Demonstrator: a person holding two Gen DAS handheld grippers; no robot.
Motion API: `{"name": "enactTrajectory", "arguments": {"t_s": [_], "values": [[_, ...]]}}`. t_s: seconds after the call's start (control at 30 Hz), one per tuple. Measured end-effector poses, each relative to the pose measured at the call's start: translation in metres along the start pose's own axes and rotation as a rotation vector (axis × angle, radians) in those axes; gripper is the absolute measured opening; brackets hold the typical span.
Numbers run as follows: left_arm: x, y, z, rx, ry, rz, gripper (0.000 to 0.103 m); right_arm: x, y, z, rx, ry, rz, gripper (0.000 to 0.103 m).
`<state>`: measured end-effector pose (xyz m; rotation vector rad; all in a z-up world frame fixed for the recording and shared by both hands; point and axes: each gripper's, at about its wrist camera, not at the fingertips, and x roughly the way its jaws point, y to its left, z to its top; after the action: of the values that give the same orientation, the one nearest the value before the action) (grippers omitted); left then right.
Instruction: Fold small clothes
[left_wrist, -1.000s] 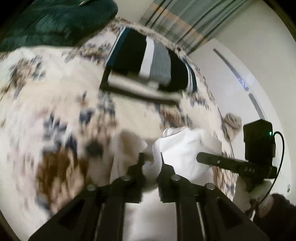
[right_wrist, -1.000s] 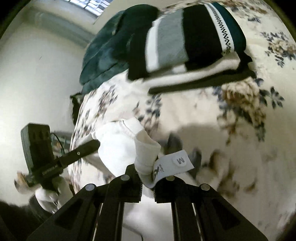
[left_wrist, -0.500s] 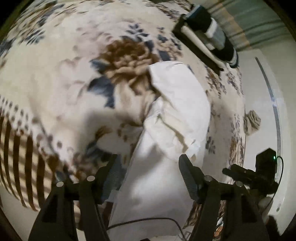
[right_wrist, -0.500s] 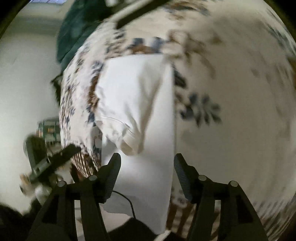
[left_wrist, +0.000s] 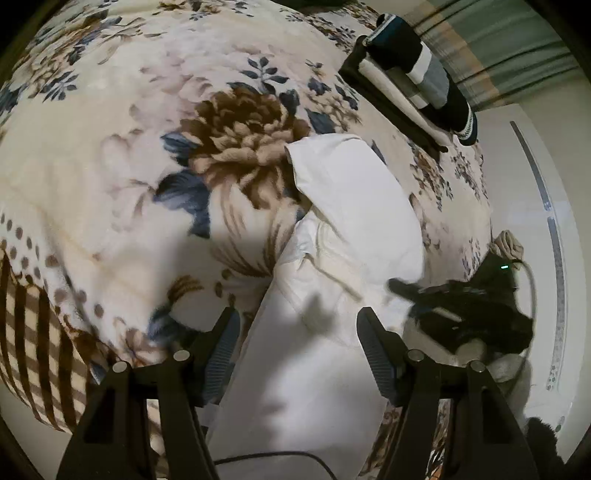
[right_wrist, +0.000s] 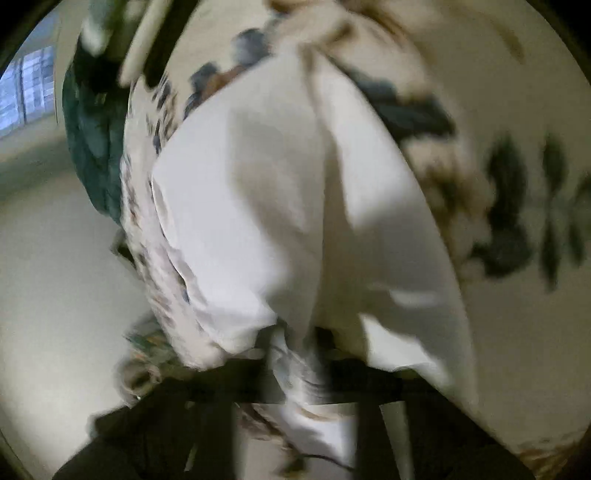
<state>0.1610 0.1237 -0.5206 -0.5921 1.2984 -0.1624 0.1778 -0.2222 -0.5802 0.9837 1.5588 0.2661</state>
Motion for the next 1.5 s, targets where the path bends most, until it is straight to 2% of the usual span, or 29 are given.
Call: {"name": "enactTrajectory", "arguments": {"t_s": [0.07,0.2,0.3,0.33,0.37,0.4,0.47,0.6,0.7,0.8,0.87,0.9,0.93,0.97,1.0,1.07,1.1,1.2,1.3,1.43,1.5], "values": [[-0.002,0.001,-0.002,0.011,0.006,0.001,0.063,-0.018,0.006,-0.002,-0.047,-0.013,-0.012,0.003],[-0.002,0.009,-0.005,0.006,0.019,0.008,0.063,-0.05,0.004,0.0,-0.114,-0.046,-0.092,0.003],[-0.001,0.016,-0.009,-0.009,0.028,0.017,0.063,-0.046,-0.01,0.009,-0.094,0.001,-0.131,0.005],[-0.002,0.019,-0.012,-0.013,0.034,0.019,0.063,-0.046,-0.016,0.009,-0.075,0.013,-0.136,0.008],[-0.003,0.022,-0.016,-0.016,0.041,0.022,0.063,-0.048,-0.021,0.008,-0.067,0.02,-0.137,0.021],[-0.004,0.025,-0.022,-0.017,0.051,0.026,0.063,-0.05,-0.026,0.004,-0.06,0.021,-0.133,0.039],[-0.006,0.033,-0.038,-0.018,0.083,0.018,0.063,-0.063,-0.037,-0.016,-0.055,0.01,-0.135,0.052],[0.0,0.047,-0.072,-0.005,0.18,0.02,0.063,-0.072,-0.076,-0.08,-0.021,0.078,-0.174,0.052],[0.014,0.055,-0.099,0.007,0.276,0.023,0.063,-0.056,-0.112,-0.128,0.032,0.177,-0.185,0.052],[0.034,0.059,-0.122,0.018,0.368,0.022,0.063,-0.031,-0.143,-0.161,0.1,0.244,-0.154,0.052],[0.039,0.052,-0.132,0.05,0.383,0.026,0.063,-0.021,-0.148,-0.17,0.105,0.259,-0.129,0.053],[0.039,0.047,-0.135,0.068,0.376,0.038,0.058,-0.016,-0.149,-0.174,0.11,0.262,-0.112,0.053],[0.038,0.042,-0.138,0.083,0.369,0.052,0.051,-0.013,-0.149,-0.177,0.116,0.254,-0.091,0.053],[0.037,0.039,-0.14,0.086,0.375,0.045,0.012,-0.012,-0.147,-0.178,0.11,0.256,-0.082,0.052],[0.036,0.037,-0.14,0.075,0.383,0.041,0.005,-0.01,-0.144,-0.181,0.099,0.26,-0.077,0.036],[0.024,0.035,-0.139,0.019,0.372,0.013,0.005,-0.011,-0.139,-0.186,0.085,0.278,-0.061,0.005],[0.017,0.035,-0.136,-0.017,0.371,-0.004,0.005,-0.016,-0.134,-0.188,0.079,0.276,-0.041,0.005],[-0.006,0.031,-0.125,-0.12,0.356,-0.082,0.005,-0.034,-0.122,-0.189,0.087,0.265,0.04,0.004],[-0.025,0.02,-0.099,-0.193,0.321,-0.166,0.005,-0.065,-0.097,-0.177,0.08,0.222,0.135,0.004],[-0.022,-0.002,-0.04,-0.263,0.256,-0.292,0.006,-0.097,-0.062,-0.135,0.063,0.137,0.223,0.004],[-0.01,-0.014,-0.001,-0.269,0.212,-0.319,0.006,-0.105,-0.043,-0.105,0.045,0.09,0.246,0.004]]}}
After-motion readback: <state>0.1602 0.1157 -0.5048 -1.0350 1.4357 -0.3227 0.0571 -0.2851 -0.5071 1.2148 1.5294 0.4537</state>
